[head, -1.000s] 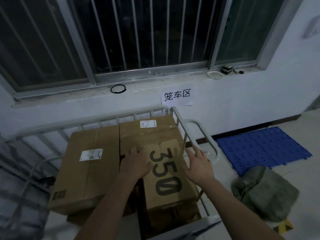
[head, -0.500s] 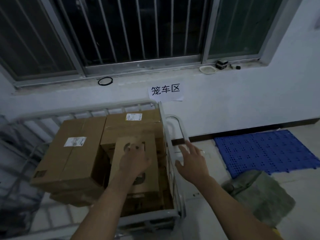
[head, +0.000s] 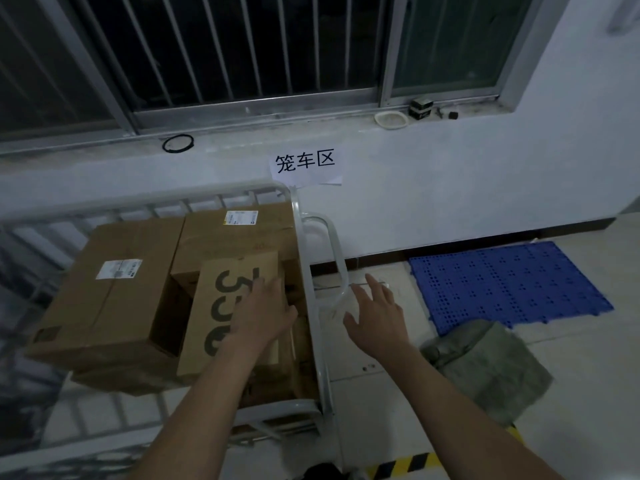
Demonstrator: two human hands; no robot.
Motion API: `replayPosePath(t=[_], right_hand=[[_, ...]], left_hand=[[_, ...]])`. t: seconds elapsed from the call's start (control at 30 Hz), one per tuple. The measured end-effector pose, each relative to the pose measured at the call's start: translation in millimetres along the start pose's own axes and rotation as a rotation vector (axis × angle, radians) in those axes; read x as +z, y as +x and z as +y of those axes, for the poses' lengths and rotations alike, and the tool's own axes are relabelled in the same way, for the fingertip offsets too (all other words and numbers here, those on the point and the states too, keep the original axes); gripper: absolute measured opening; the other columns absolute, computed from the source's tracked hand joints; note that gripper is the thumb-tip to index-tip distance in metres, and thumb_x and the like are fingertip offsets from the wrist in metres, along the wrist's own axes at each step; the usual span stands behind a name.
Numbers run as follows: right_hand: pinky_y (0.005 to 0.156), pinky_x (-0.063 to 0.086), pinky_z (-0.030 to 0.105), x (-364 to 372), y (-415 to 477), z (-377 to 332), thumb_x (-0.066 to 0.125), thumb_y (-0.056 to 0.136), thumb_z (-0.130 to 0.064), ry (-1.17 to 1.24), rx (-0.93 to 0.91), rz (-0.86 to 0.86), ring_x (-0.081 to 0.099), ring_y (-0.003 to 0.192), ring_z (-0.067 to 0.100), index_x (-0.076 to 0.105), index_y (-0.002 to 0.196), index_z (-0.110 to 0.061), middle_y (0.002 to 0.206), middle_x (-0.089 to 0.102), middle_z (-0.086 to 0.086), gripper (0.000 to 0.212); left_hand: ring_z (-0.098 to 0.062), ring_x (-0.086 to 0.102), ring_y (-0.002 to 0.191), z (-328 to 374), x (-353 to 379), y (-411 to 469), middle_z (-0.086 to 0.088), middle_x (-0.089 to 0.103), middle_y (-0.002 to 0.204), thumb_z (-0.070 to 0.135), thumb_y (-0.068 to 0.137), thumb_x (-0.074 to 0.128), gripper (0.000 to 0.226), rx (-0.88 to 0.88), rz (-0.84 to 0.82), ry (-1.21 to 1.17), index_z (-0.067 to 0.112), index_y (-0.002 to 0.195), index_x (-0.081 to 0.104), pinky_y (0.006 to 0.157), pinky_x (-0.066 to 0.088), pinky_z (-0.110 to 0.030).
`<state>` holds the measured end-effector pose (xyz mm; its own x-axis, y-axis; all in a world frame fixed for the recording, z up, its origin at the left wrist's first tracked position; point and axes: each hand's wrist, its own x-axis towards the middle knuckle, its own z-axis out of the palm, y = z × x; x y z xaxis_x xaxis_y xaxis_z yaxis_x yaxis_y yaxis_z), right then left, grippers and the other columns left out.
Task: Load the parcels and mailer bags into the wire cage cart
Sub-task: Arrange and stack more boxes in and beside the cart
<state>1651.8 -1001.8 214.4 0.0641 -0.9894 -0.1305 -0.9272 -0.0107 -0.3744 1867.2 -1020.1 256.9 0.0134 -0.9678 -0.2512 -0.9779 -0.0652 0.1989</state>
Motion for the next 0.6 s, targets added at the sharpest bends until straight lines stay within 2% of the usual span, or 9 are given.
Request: replayPosePath(t=[0.13,0.2,0.3,0.43,0.5,0.6], right_hand=[[0.115,0.034,0.048,-2.3,0.5,7.5,0.049,0.096,-0.046,-0.052,0.018,0.000,0.014,0.150,0.028,0.027,0.155,-0.027,0.166,0.009,0.004,0.065],[0.117,0.031,0.047,-3.1,1.3,12.0,0.048,0.097,-0.047,-0.063,0.051,-0.006,0.012,0.151,0.027,0.025,0.156,-0.027,0.167,0.006,0.003,0.066],[0.118,0.028,0.048,-3.7,-1.6,18.7,0.049,0.097,-0.046,-0.066,0.064,0.006,0.009,0.152,0.028,0.025,0.156,-0.027,0.167,0.007,0.003,0.066],[0.118,0.024,0.048,-7.0,-4.2,30.7,0.047,0.098,-0.046,-0.082,0.073,-0.015,0.007,0.152,0.027,0.020,0.158,-0.028,0.167,0.003,0.002,0.068],[0.117,0.025,0.048,-11.6,-3.9,39.9,0.047,0.099,-0.046,-0.090,0.081,-0.014,0.008,0.152,0.027,0.019,0.158,-0.027,0.167,0.002,0.002,0.068],[0.116,0.029,0.048,-18.7,-4.5,63.7,0.048,0.098,-0.045,-0.087,0.081,0.004,0.010,0.151,0.028,0.022,0.158,-0.027,0.167,0.004,0.002,0.068]], left_hand=[[-0.029,0.047,0.122,2.9,-0.7,2.8,-0.009,0.049,0.129,0.039,0.094,0.055,0.040,0.017,0.004,-0.032,0.016,0.127,0.049,0.089,0.048,-0.039],[-0.030,0.049,0.118,3.4,2.3,7.1,-0.009,0.052,0.126,0.040,0.091,0.057,0.038,0.043,0.012,-0.069,0.018,0.121,0.050,0.092,0.051,-0.043],[-0.030,0.052,0.113,7.1,4.4,11.3,-0.008,0.052,0.124,0.046,0.088,0.059,0.039,0.043,-0.025,-0.077,0.022,0.118,0.048,0.087,0.054,-0.046],[-0.034,0.042,0.133,18.2,11.1,13.6,-0.013,0.036,0.149,0.049,0.093,0.056,0.066,0.031,-0.055,-0.045,0.021,0.148,0.032,0.101,0.048,-0.048],[-0.034,0.038,0.136,27.7,14.3,13.9,-0.014,0.033,0.153,0.047,0.095,0.054,0.069,0.033,-0.048,-0.044,0.020,0.152,0.027,0.103,0.044,-0.044],[-0.033,0.039,0.133,46.5,22.7,15.5,-0.014,0.034,0.151,0.048,0.096,0.053,0.064,0.030,-0.050,-0.046,0.020,0.149,0.031,0.099,0.045,-0.042]])
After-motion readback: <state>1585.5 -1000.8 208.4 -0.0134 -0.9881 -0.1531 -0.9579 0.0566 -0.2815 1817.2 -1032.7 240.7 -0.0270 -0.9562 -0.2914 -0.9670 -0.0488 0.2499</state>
